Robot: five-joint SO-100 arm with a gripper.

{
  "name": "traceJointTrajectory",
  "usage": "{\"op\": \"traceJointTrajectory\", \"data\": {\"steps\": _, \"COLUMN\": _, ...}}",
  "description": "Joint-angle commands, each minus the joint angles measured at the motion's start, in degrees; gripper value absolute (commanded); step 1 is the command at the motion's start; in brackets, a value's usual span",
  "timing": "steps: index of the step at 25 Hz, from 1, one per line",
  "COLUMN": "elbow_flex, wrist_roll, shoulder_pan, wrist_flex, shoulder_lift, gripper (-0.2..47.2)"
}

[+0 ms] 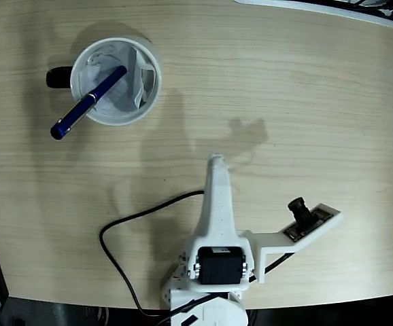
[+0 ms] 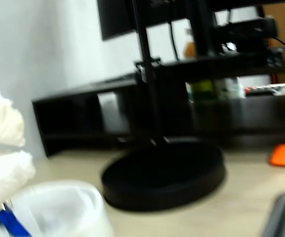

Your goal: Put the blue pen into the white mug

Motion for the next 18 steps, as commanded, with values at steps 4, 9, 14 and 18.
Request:
{"op": "traceJointTrajectory", "data": {"steps": 4, "elbow_flex": 13.80, "wrist_roll": -6.94, "shoulder_pan": 2.11, "wrist_flex": 1.76, "shoulder_lift": 14.50, "gripper": 0.1}}
{"op": "traceJointTrajectory", "data": {"steps": 9, "elbow_flex": 16.96, "wrist_roll": -7.03, "shoulder_pan": 0.53, "wrist_flex": 15.82, "shoulder_lift": 21.71, "gripper": 0.1}}
{"op": "traceJointTrajectory", "data": {"steps": 14, "elbow_flex": 18.90, "wrist_roll": -5.45, "shoulder_pan": -0.70, "wrist_flex": 28.92, "shoulder_lift": 29.44, "gripper": 0.1}}
{"op": "traceJointTrajectory", "data": {"steps": 18, "elbow_flex": 19.34, "wrist_roll": -2.55, "shoulder_pan": -0.97, "wrist_flex": 37.00, "shoulder_lift": 33.57, "gripper": 0.1}}
